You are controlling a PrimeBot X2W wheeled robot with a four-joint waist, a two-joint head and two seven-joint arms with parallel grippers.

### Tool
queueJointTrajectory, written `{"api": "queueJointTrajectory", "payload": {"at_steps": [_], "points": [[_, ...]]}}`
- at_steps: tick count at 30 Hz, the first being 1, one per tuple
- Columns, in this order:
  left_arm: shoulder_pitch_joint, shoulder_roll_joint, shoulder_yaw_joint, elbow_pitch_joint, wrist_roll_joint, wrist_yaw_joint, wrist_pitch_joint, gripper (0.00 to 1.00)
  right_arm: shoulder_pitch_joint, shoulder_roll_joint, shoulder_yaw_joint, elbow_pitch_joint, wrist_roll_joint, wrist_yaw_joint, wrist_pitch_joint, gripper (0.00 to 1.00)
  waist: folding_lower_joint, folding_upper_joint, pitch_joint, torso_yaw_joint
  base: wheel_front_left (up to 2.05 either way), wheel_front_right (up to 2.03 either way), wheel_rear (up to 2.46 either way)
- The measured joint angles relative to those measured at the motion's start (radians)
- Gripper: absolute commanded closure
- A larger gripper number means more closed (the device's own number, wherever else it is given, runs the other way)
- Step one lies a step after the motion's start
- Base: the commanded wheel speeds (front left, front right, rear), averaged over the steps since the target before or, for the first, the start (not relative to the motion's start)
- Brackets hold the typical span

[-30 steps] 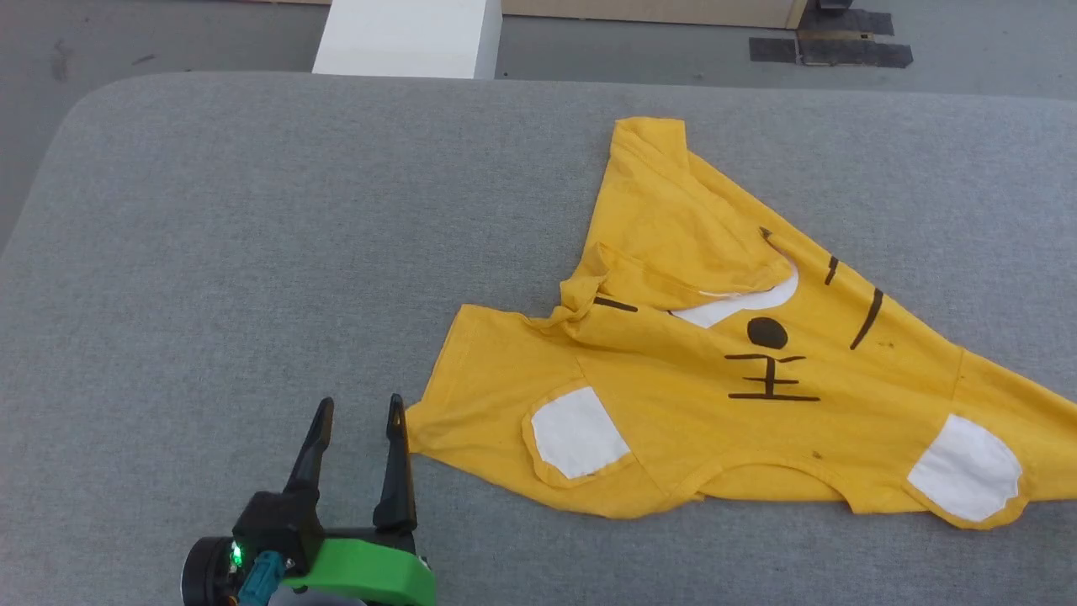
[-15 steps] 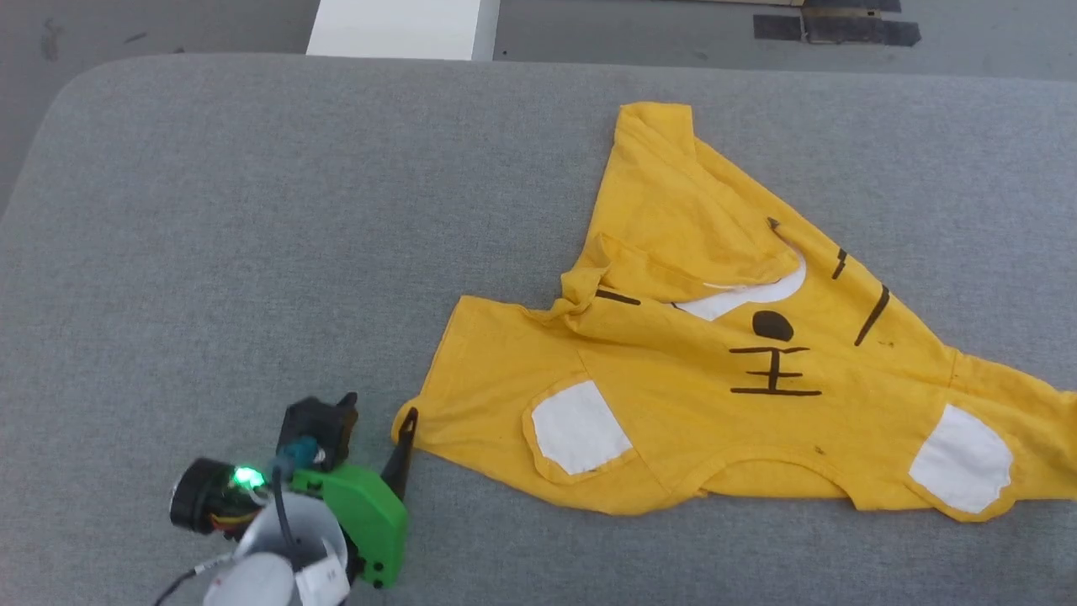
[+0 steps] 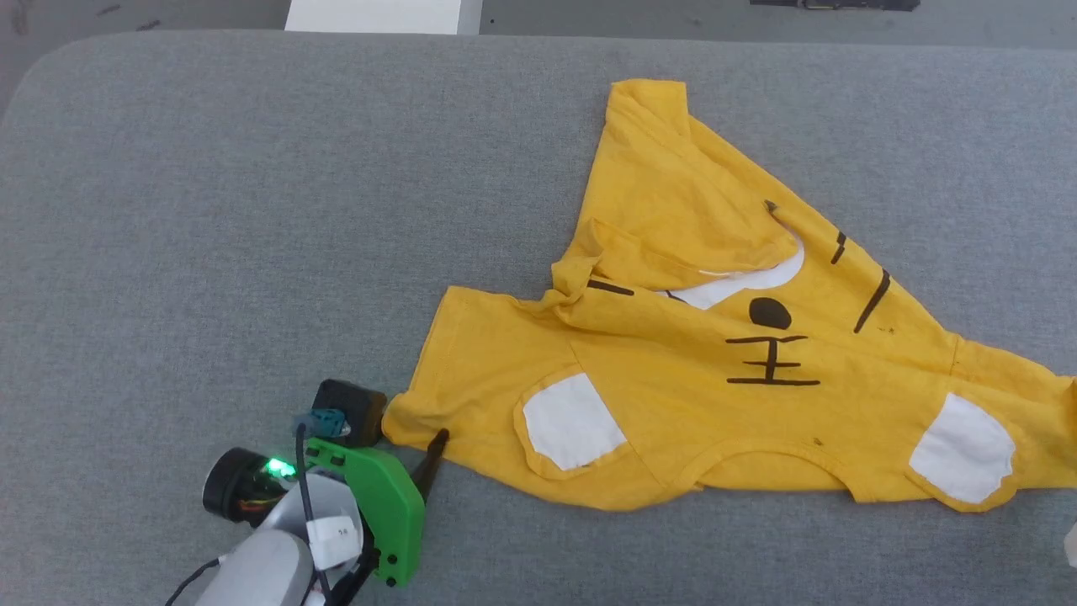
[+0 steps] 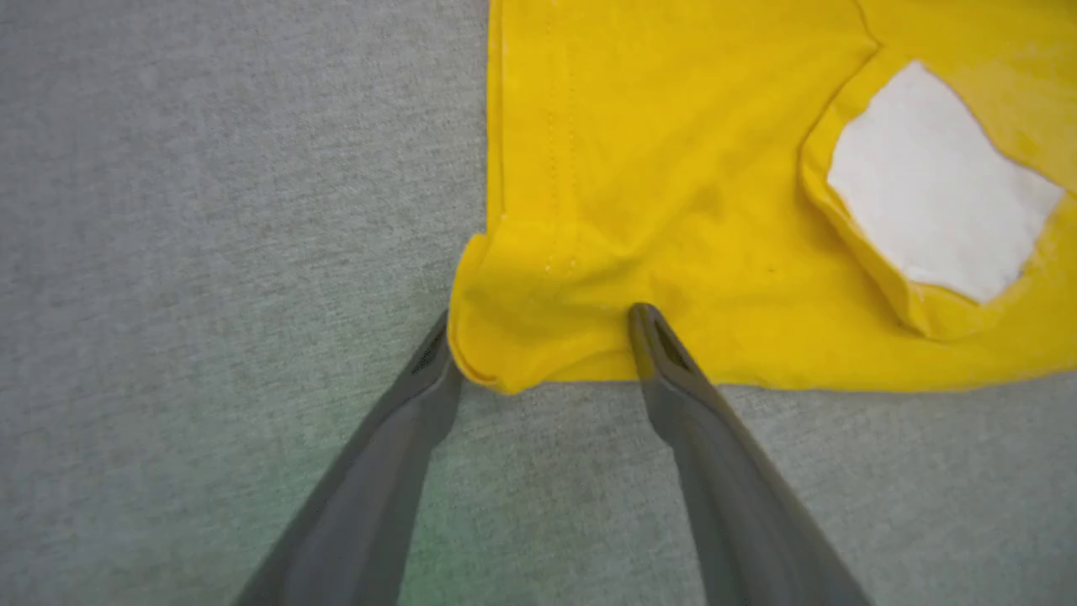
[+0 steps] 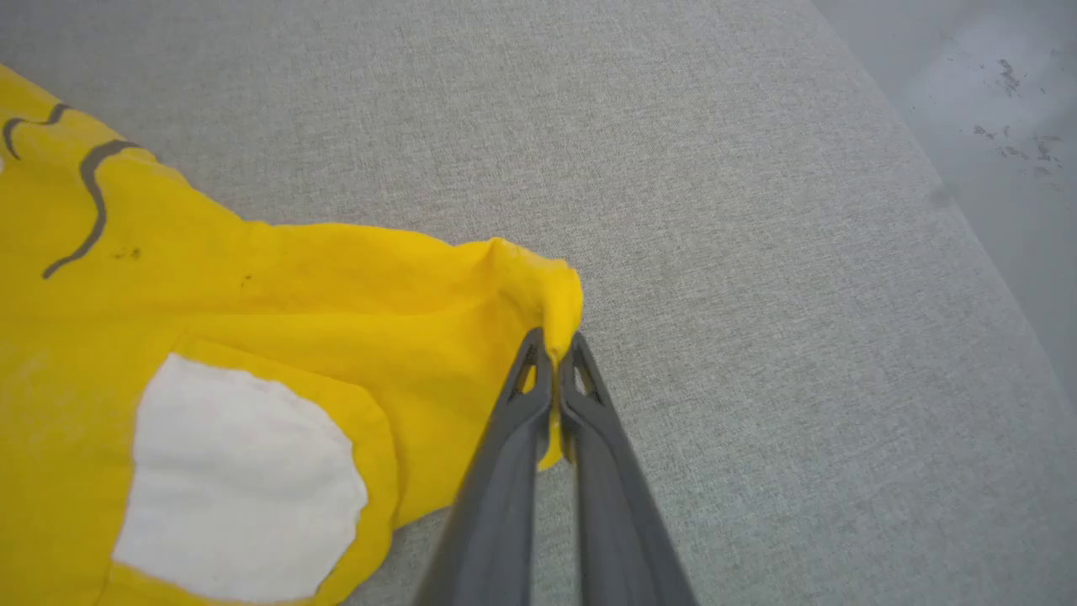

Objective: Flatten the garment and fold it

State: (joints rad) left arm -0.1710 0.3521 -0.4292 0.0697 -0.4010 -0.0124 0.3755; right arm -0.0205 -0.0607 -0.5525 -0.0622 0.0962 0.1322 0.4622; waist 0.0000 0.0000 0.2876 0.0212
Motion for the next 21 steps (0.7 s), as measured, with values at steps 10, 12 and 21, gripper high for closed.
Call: {"api": "queueJointTrajectory", "payload": {"at_steps": [10,12,21], "points": [[-0.021,-0.025,0.052,0.053,-0.046,-0.003,-0.127,1.00,0.000,0.006,0.020,-0.016,0.004,0.000,-0.020,1.00,0.0000,0.0000,-0.016,-0.007,0.00,0.00,0.00],[-0.004,-0.044,0.092,0.015,-0.102,0.006,-0.148,1.00,-0.001,0.007,0.031,-0.034,0.025,0.000,-0.024,1.00,0.0000,0.0000,-0.031,-0.009,0.00,0.00,0.00],[0.039,-0.109,0.277,-0.289,-0.268,0.141,-0.156,1.00,-0.075,-0.014,0.167,-0.207,0.121,0.000,0.030,1.00,0.0000,0.0000,-0.127,-0.026,0.00,0.00,0.00]]}}
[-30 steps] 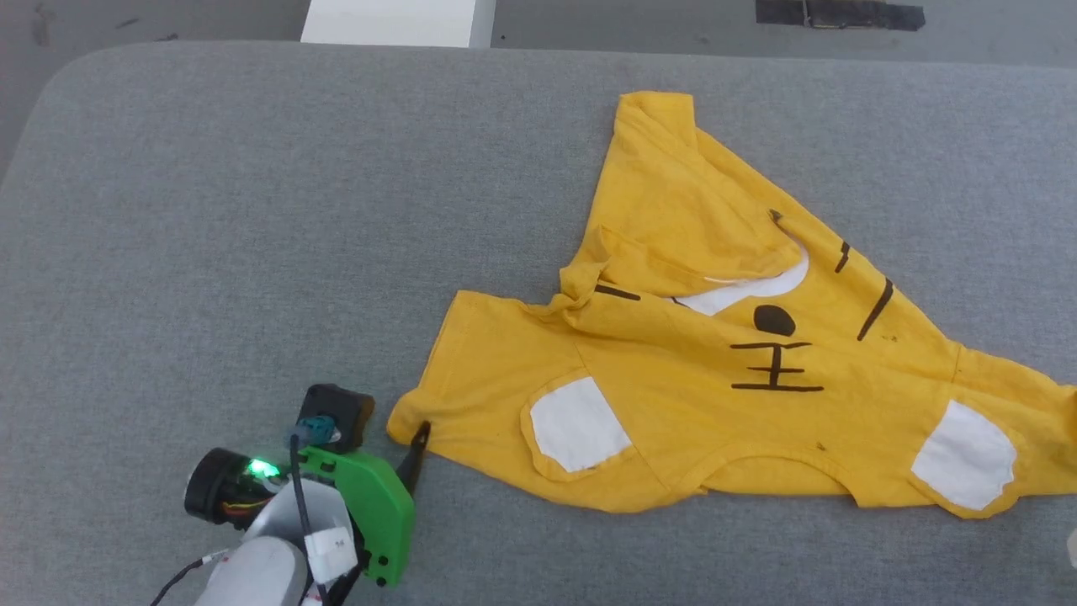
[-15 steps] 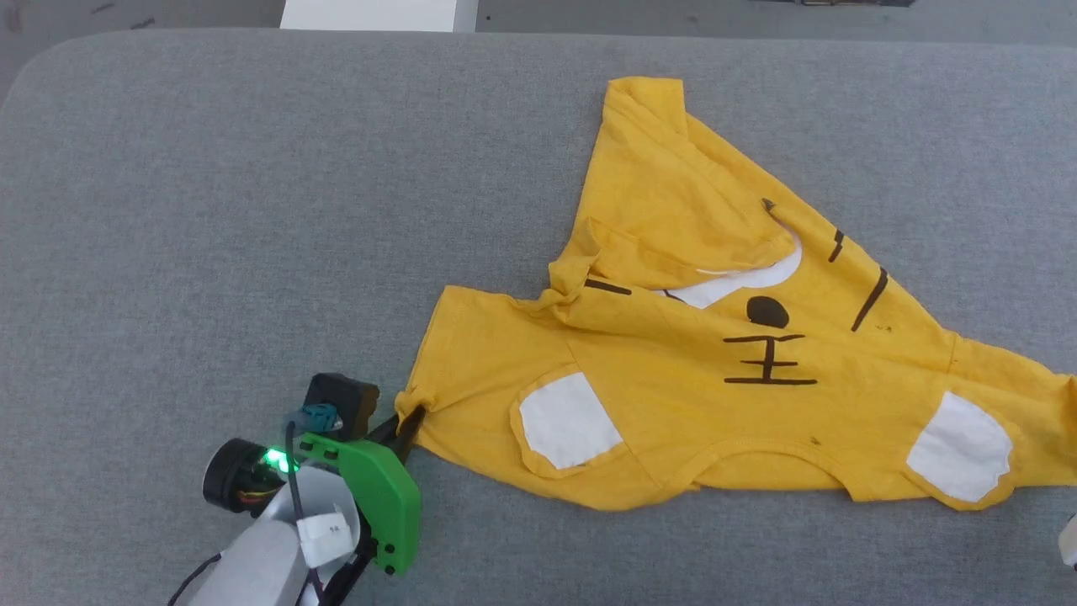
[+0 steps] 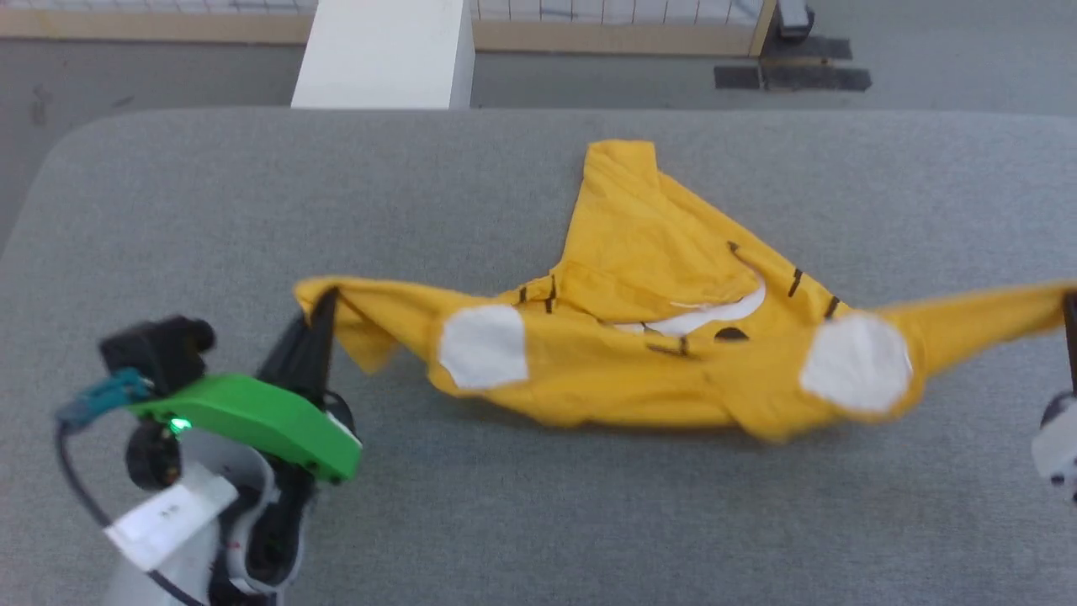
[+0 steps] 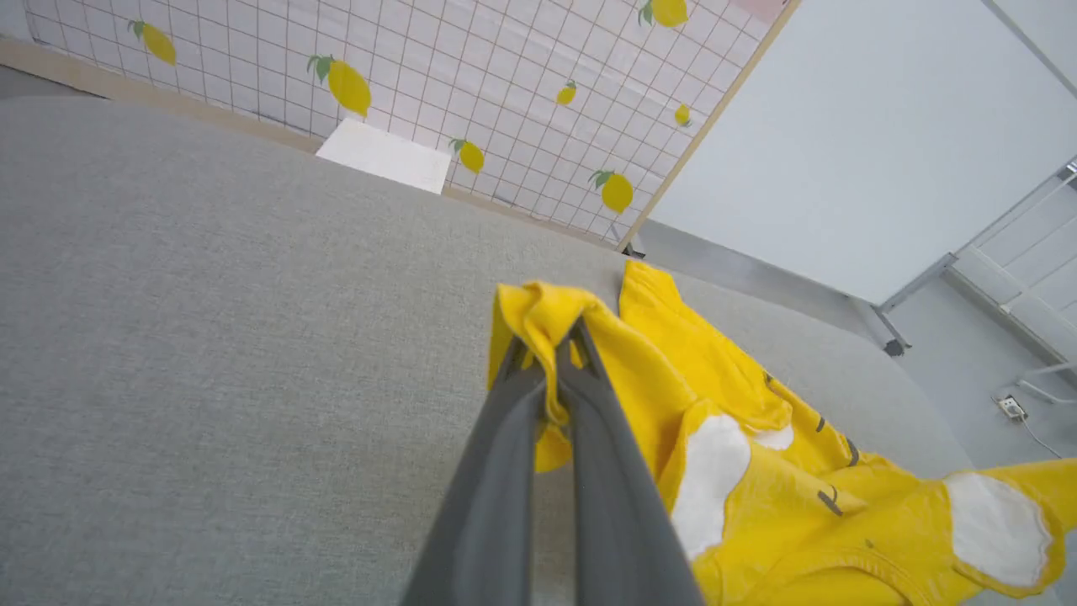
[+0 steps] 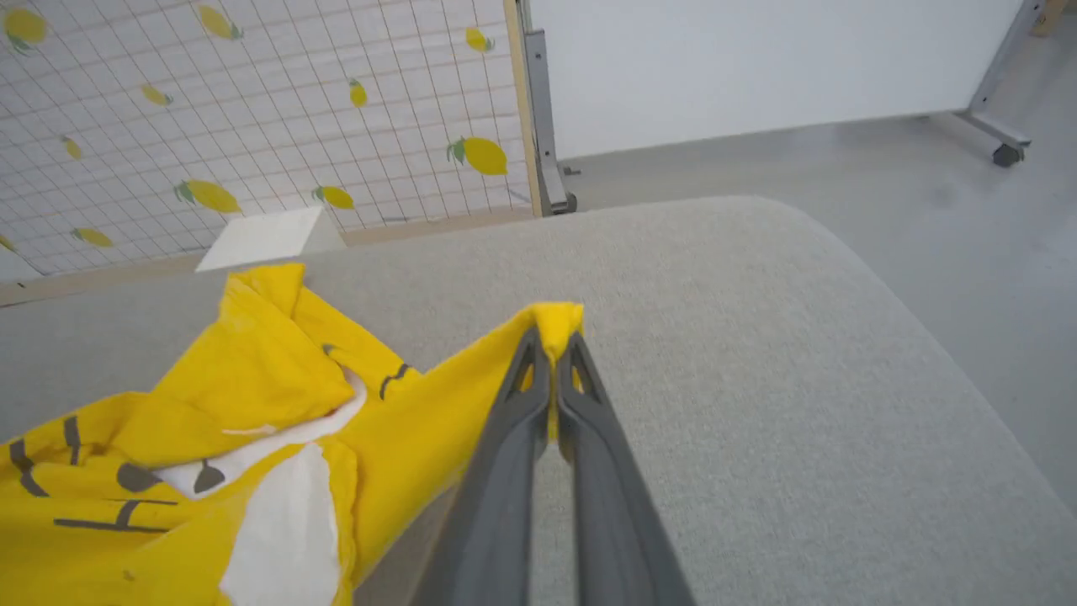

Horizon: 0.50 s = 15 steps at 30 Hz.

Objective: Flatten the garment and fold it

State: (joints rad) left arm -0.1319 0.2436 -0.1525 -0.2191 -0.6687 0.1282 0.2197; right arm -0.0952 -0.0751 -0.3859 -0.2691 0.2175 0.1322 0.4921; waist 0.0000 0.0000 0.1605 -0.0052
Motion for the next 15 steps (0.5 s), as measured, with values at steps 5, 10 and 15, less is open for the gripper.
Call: {"api": "queueJointTrajectory", "payload": {"at_steps": [5,10,15], "points": [[-0.098,0.000,0.047,-0.101,-0.024,0.063,0.063,1.00,-0.161,-0.078,0.087,-0.052,0.028,0.000,0.058,1.00,0.0000,0.0000,-0.052,-0.018,0.00,0.00,0.00],[-0.296,0.029,0.081,-0.112,-0.022,0.119,0.139,1.00,-0.395,-0.160,0.185,-0.037,0.039,0.000,0.092,1.00,0.0000,0.0000,-0.086,-0.046,0.00,0.00,0.00],[-0.506,0.070,0.080,-0.037,0.004,0.146,0.222,1.00,-0.611,-0.206,0.271,0.057,0.038,0.000,0.107,1.00,0.0000,0.0000,-0.104,-0.070,0.00,0.00,0.00]]}}
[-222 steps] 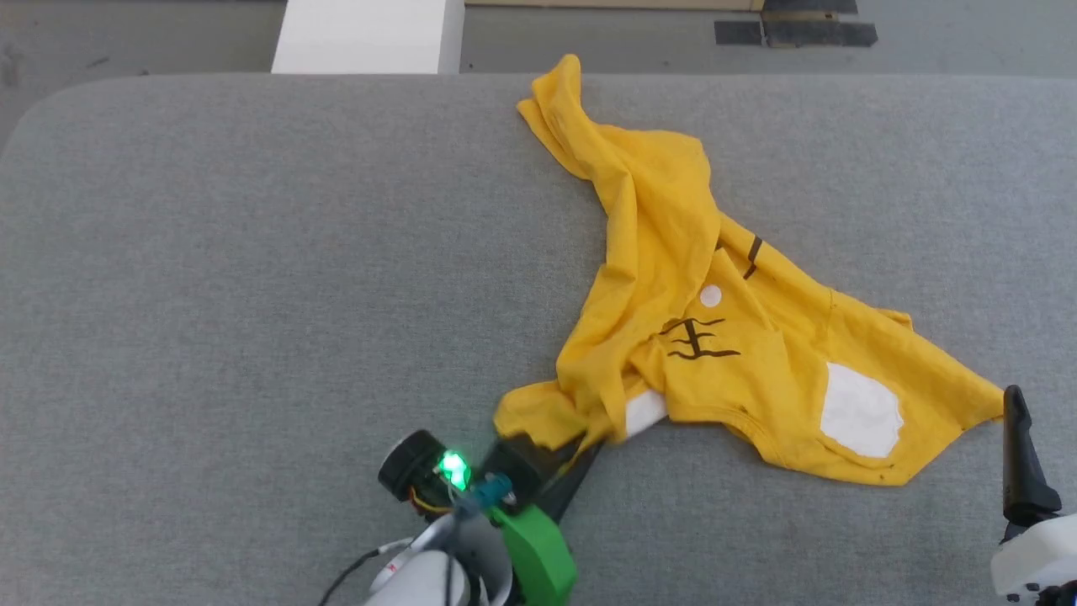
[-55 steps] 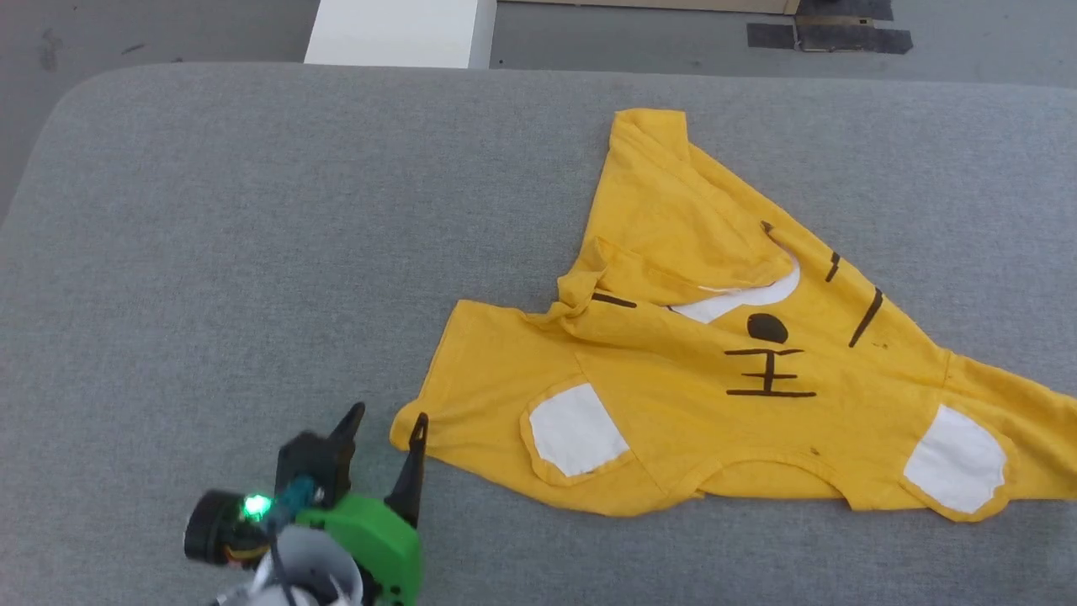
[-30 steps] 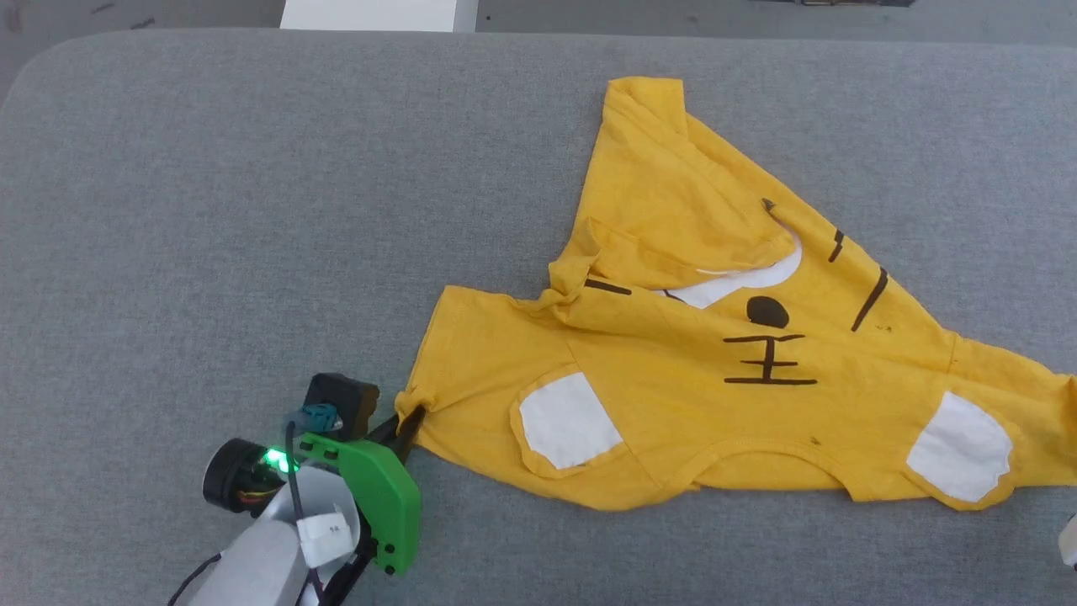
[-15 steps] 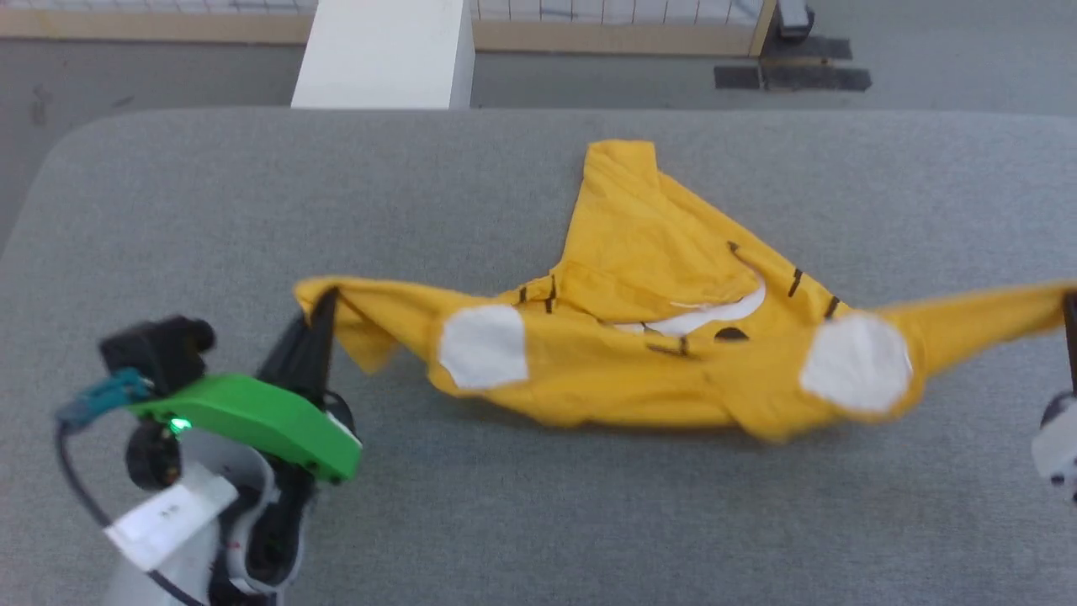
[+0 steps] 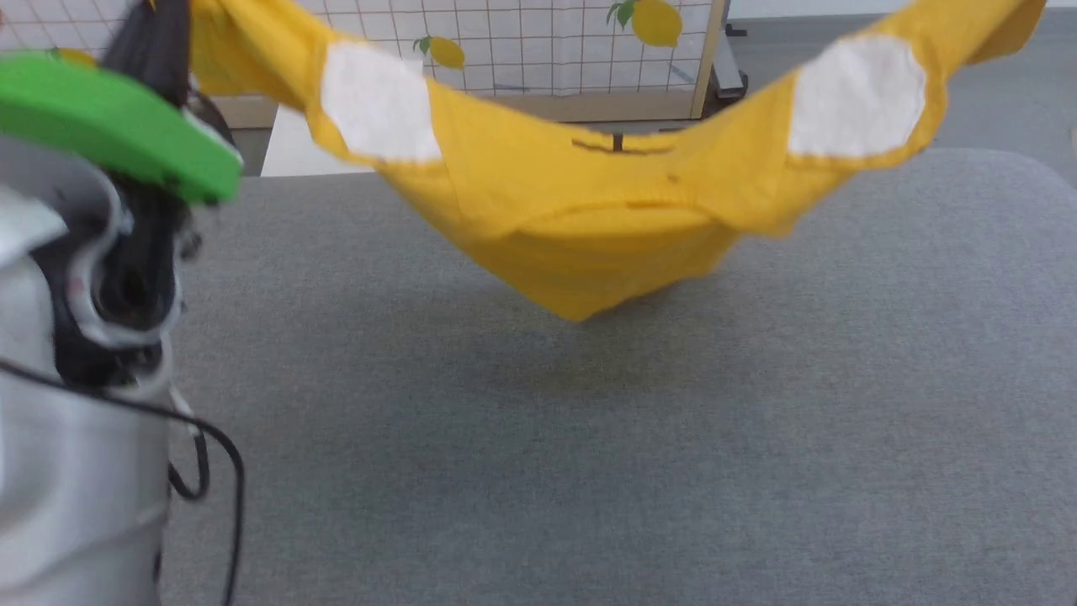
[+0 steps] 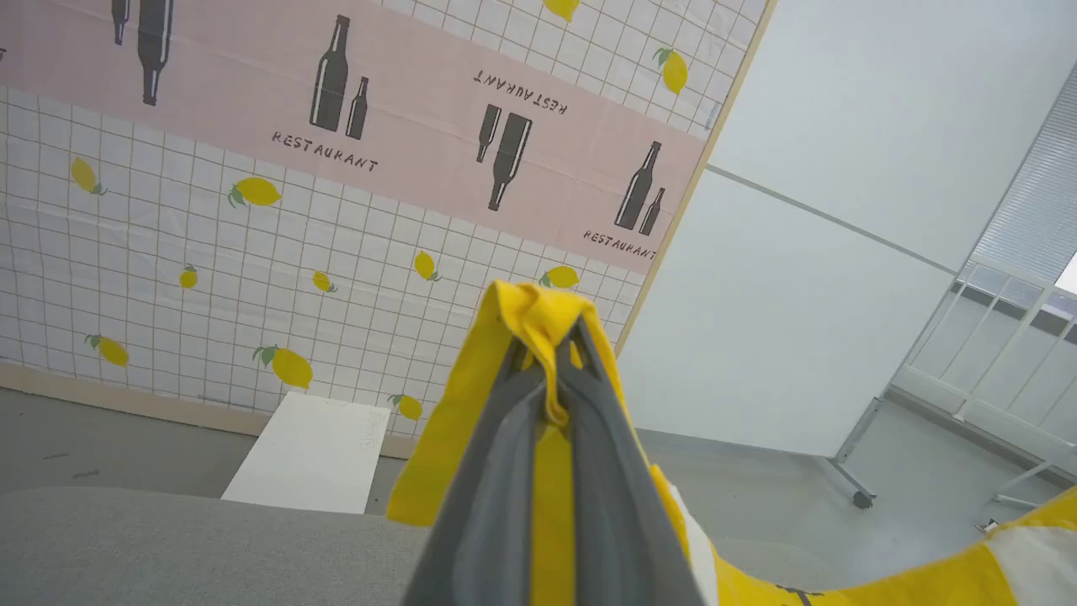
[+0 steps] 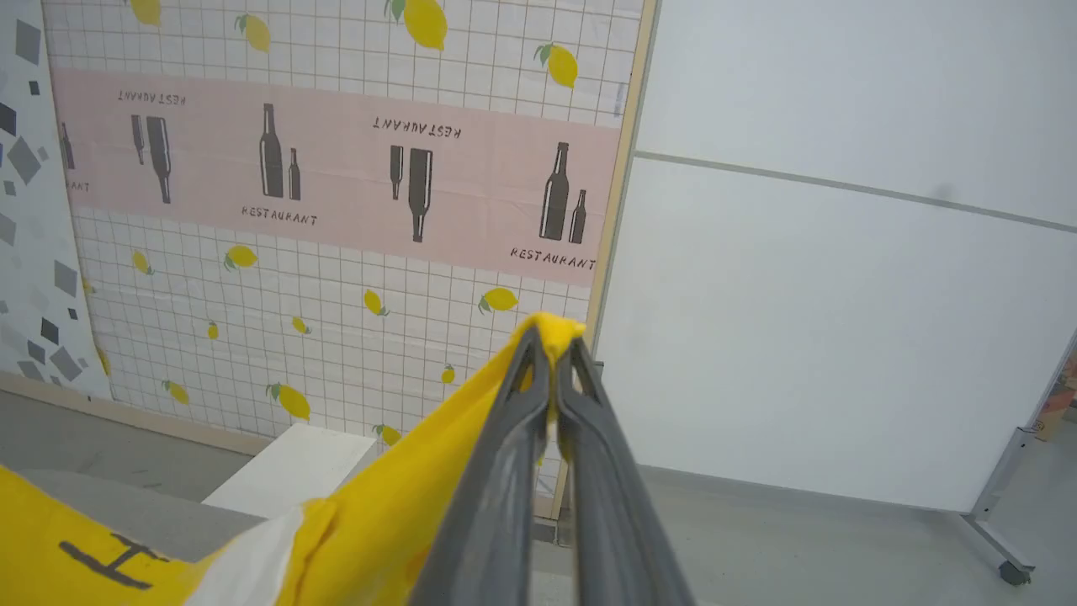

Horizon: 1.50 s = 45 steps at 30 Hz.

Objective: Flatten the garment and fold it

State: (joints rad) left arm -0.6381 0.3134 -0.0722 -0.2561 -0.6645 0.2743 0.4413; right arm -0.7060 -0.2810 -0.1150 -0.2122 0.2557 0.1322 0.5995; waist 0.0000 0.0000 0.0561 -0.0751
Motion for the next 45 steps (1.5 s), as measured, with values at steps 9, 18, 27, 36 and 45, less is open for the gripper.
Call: {"api": "queueJointTrajectory", "payload": {"at_steps": [9,18,27,36,45], "points": [[-0.298,0.045,-0.024,0.125,0.014,0.039,0.156,1.00,-0.260,-0.020,0.076,0.166,-0.007,0.000,0.044,1.00,0.0000,0.0000,-0.001,-0.032,0.00,0.00,0.00],[-0.471,0.061,-0.088,0.256,0.102,0.117,0.241,1.00,-0.395,-0.013,0.115,0.321,-0.042,0.000,0.093,1.00,0.0000,0.0000,0.066,-0.045,0.00,0.00,0.00],[-0.787,0.027,-0.147,0.462,0.250,0.136,0.073,1.00,-0.676,0.018,0.156,0.538,-0.157,0.000,-0.027,1.00,0.0000,0.0000,0.212,-0.056,0.00,0.00,0.00],[-0.997,-0.073,-0.111,0.637,0.251,0.131,-0.207,1.00,-0.923,0.004,0.196,0.720,-0.263,0.000,-0.201,1.00,0.0000,0.0000,0.367,-0.046,0.00,0.00,0.00],[-1.027,-0.113,-0.077,0.736,0.213,0.079,-0.406,1.00,-1.011,-0.062,0.244,0.836,-0.318,0.000,-0.358,1.00,0.0001,0.0000,0.510,-0.006,0.00,0.00,0.00]]}}
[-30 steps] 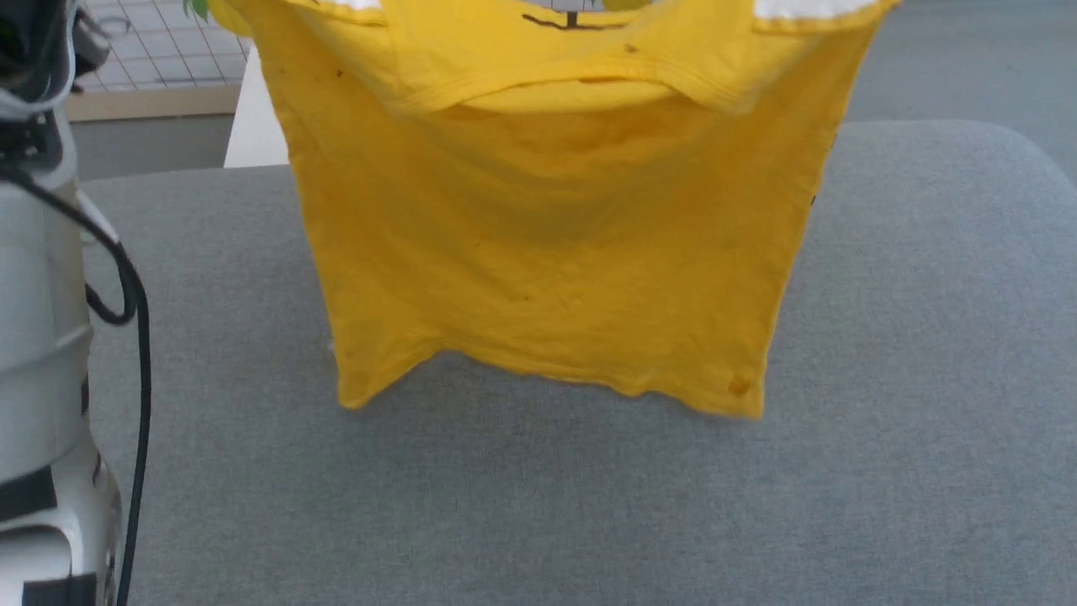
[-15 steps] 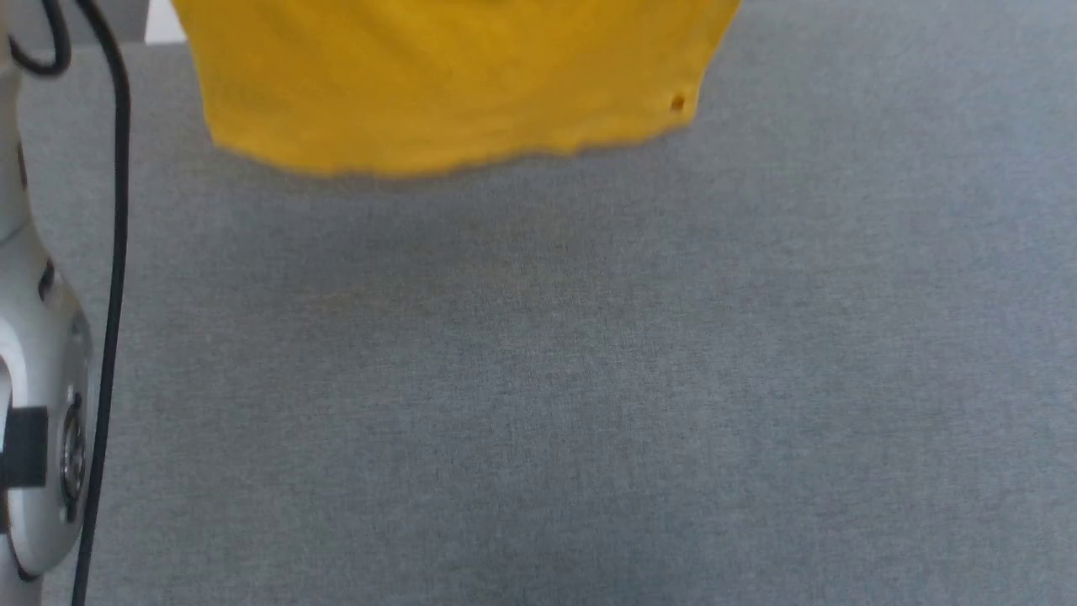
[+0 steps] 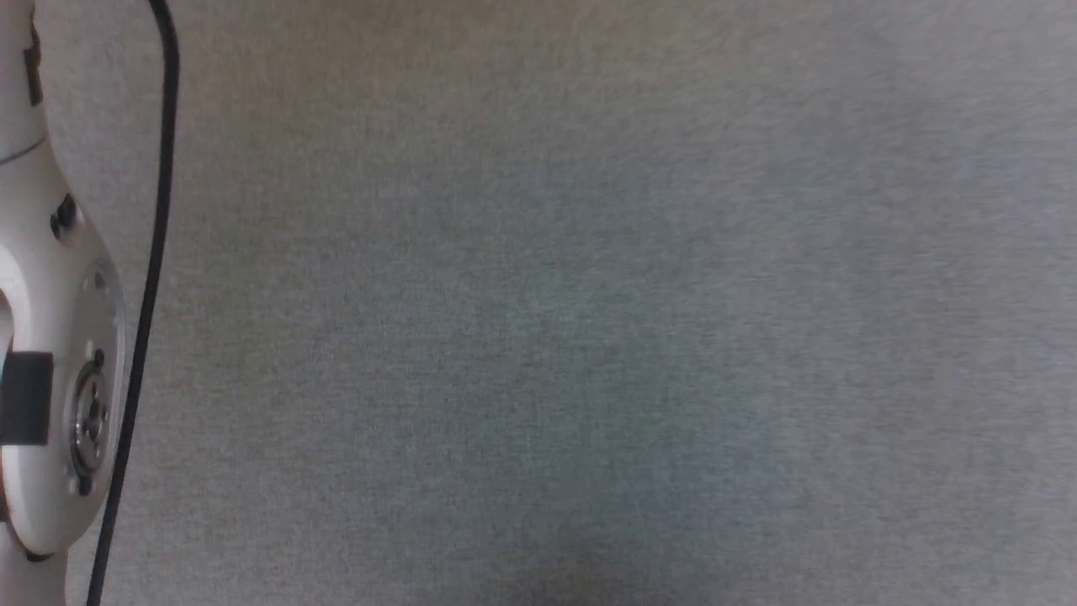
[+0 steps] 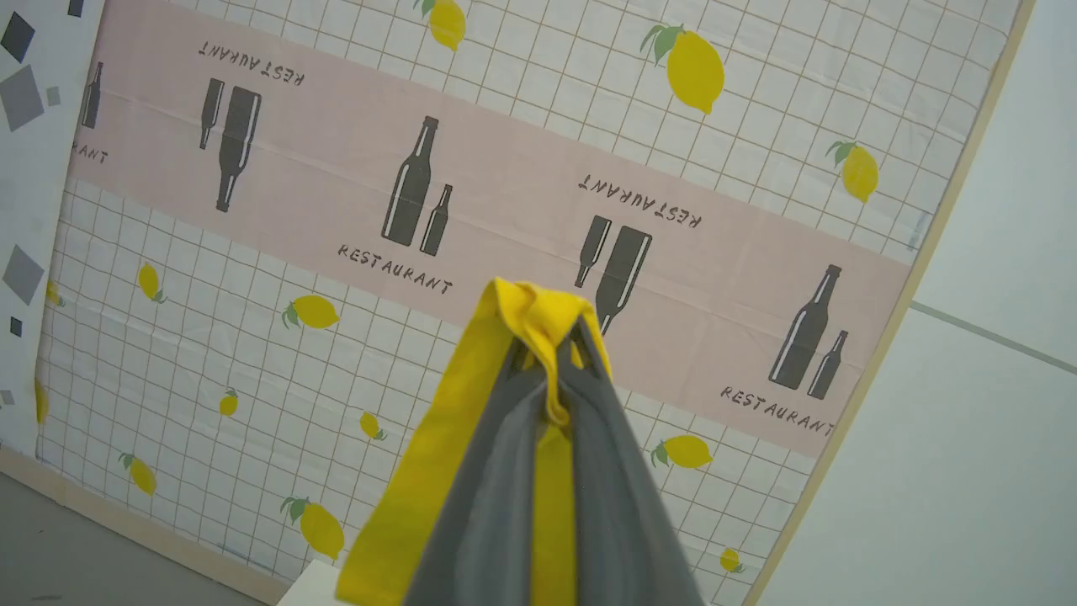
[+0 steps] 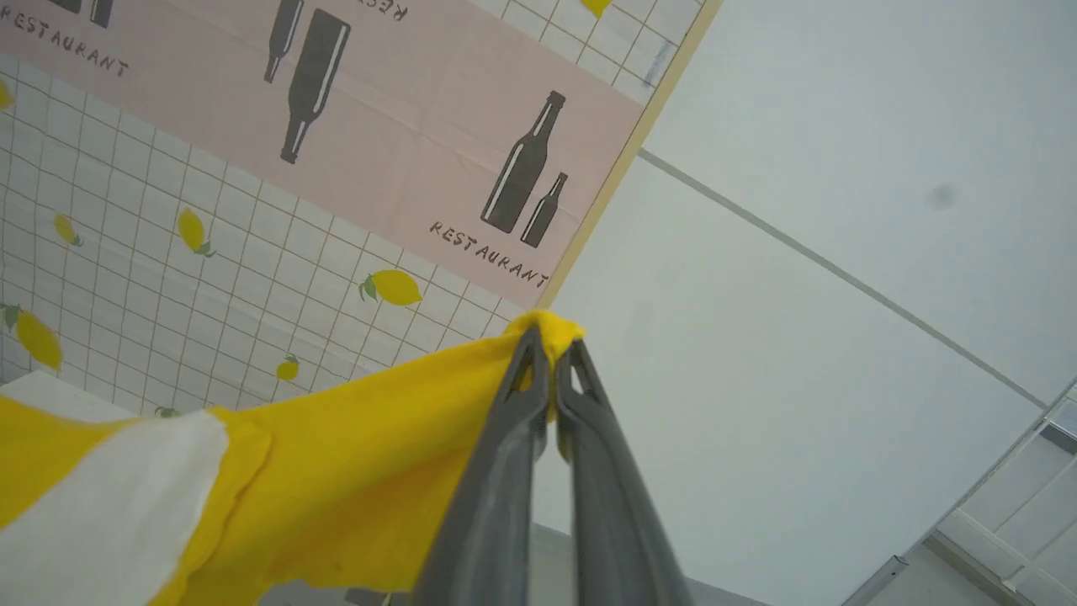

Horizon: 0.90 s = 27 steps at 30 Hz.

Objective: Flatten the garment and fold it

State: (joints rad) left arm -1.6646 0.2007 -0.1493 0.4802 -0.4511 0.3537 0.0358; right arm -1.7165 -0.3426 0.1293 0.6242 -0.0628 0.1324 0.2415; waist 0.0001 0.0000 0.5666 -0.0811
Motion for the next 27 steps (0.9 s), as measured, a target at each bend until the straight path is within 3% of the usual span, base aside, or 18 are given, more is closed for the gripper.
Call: {"api": "queueJointTrajectory", "payload": {"at_steps": [7,13,17,22,27], "points": [[0.059,0.000,0.014,0.051,-0.040,-0.067,-0.051,1.00,0.033,-0.018,0.035,0.079,0.034,0.000,-0.063,1.00,0.0002,0.0000,0.103,0.034,0.00,0.00,0.00],[0.196,0.003,0.016,-0.001,-0.111,-0.129,-0.001,1.00,0.142,-0.059,0.121,0.047,0.155,0.000,-0.075,1.00,0.0002,0.0000,0.105,0.061,0.00,0.00,0.00],[0.308,0.017,0.007,-0.117,-0.152,-0.152,0.085,1.00,0.241,-0.121,0.135,-0.061,0.275,0.000,-0.047,1.00,0.0001,0.0000,0.075,0.065,0.00,0.00,0.00],[0.491,0.048,0.026,-0.291,-0.211,-0.146,0.186,1.00,0.433,-0.189,0.093,-0.256,0.393,0.000,0.016,1.00,0.0000,0.0000,0.027,0.069,0.00,0.00,0.00],[0.702,0.075,0.060,-0.456,-0.265,-0.140,0.231,1.00,0.673,-0.205,0.015,-0.438,0.443,0.000,0.073,1.00,-0.0001,0.0000,-0.029,0.069,0.00,0.00,0.00]]}}
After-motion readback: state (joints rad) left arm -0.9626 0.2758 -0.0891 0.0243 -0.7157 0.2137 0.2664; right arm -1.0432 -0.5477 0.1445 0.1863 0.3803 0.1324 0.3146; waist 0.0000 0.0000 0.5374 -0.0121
